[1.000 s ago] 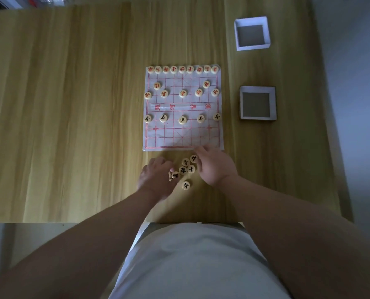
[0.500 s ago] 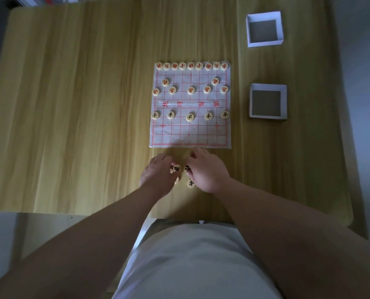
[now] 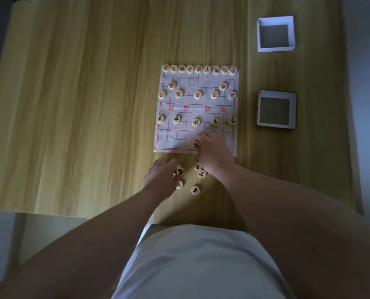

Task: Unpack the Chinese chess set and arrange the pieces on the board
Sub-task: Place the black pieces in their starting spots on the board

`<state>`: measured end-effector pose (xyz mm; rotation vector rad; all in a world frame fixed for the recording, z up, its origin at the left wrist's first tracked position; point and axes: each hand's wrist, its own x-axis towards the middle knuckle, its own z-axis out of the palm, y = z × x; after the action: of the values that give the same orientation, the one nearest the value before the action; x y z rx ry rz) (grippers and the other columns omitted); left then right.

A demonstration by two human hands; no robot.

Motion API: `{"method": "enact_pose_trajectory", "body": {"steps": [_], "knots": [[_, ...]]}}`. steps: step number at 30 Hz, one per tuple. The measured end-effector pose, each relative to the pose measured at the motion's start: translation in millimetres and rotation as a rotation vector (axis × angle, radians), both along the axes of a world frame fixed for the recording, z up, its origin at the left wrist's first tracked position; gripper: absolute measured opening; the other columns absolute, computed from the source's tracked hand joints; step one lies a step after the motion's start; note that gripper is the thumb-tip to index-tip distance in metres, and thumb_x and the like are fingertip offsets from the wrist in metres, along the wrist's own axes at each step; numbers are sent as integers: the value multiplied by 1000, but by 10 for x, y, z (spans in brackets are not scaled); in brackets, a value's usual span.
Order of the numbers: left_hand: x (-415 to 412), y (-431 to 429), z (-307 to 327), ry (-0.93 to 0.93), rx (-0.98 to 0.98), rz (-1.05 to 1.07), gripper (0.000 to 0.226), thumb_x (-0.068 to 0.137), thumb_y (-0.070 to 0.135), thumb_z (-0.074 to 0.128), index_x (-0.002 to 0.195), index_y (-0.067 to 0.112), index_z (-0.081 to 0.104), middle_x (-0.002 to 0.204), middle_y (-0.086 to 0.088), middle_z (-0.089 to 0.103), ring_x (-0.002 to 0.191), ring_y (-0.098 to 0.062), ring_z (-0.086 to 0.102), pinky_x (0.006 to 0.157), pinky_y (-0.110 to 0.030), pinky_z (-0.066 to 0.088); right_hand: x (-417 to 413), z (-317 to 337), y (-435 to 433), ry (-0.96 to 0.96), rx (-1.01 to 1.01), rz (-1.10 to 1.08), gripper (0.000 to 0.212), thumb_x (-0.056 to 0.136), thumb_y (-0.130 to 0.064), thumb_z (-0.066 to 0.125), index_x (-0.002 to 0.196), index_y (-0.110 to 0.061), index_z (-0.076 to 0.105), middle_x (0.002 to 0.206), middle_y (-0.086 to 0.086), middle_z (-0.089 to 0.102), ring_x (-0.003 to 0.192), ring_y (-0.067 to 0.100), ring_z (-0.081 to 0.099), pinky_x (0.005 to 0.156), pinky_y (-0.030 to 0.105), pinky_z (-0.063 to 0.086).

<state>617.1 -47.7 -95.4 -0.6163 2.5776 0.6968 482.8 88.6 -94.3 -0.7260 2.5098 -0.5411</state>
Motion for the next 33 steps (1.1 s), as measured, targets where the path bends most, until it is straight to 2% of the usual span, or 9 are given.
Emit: {"method": "enact_pose_trajectory", "body": {"steps": [4,9,12,16,20,22,25,29,33], "knots": [[-1,-26,-35,12,1,-4,20,90,32,66,109,37,60,110,13,54,108,-13,52,80,-37,52,-30,26,-56,14,37,148,46,83,2,69,123,-19,62,122,-1,59,121,23,49,92,31,44],[-11,-51,-62,21,8,-9,21,91,32,65,110,39,58,110,16,53,106,-12,53,79,-38,53,-35,37,-33,12,80,203,51,82,2,67,125,-26,63,121,0,55,121,23,46,87,34,46],[-24,-79,-63,27,-2,-16,21,92,31,65,111,39,60,111,15,54,106,-13,53,80,-37,53,-40,50,-32,18,78,207,54,81,3,68,127,-24,62,124,1,56,122,25,47,90,35,46],[-10,-94,-73,29,27,10,29,90,33,67,118,37,59,113,16,54,108,-11,53,87,-36,51,5,111,43,18,34,49,63,80,10,64,137,-15,54,135,6,56,125,30,49,94,38,46],[12,-107,-54,38,72,40,37,86,34,68,122,33,56,113,15,54,106,-11,55,90,-35,51,41,181,255,41,21,-38,58,81,13,61,134,-12,56,132,8,57,120,29,53,91,40,48],[41,-119,-49,26,76,66,38,87,29,65,124,32,56,114,14,55,106,-12,56,90,-35,51,73,164,377,40,56,-84,56,83,9,62,134,-12,54,130,8,56,116,28,53,90,38,48],[114,-118,-46,0,73,142,42,87,9,53,122,31,58,115,11,54,107,-13,56,90,-33,50,154,110,560,19,93,-193,55,87,4,64,137,-14,53,127,7,56,116,26,53,93,36,48],[226,-106,-44,-43,75,277,52,81,-2,42,121,27,60,119,5,56,104,-17,58,84,-34,53,309,56,712,-79,80,-258,49,90,2,56,136,-13,54,128,8,53,119,27,50,94,38,48],[279,-15,2,-77,103,459,47,81,3,44,120,25,57,118,0,57,95,-21,58,66,-29,47,454,43,768,-173,25,-236,54,89,5,50,140,-13,53,139,9,50,129,28,46,101,42,45]]}}
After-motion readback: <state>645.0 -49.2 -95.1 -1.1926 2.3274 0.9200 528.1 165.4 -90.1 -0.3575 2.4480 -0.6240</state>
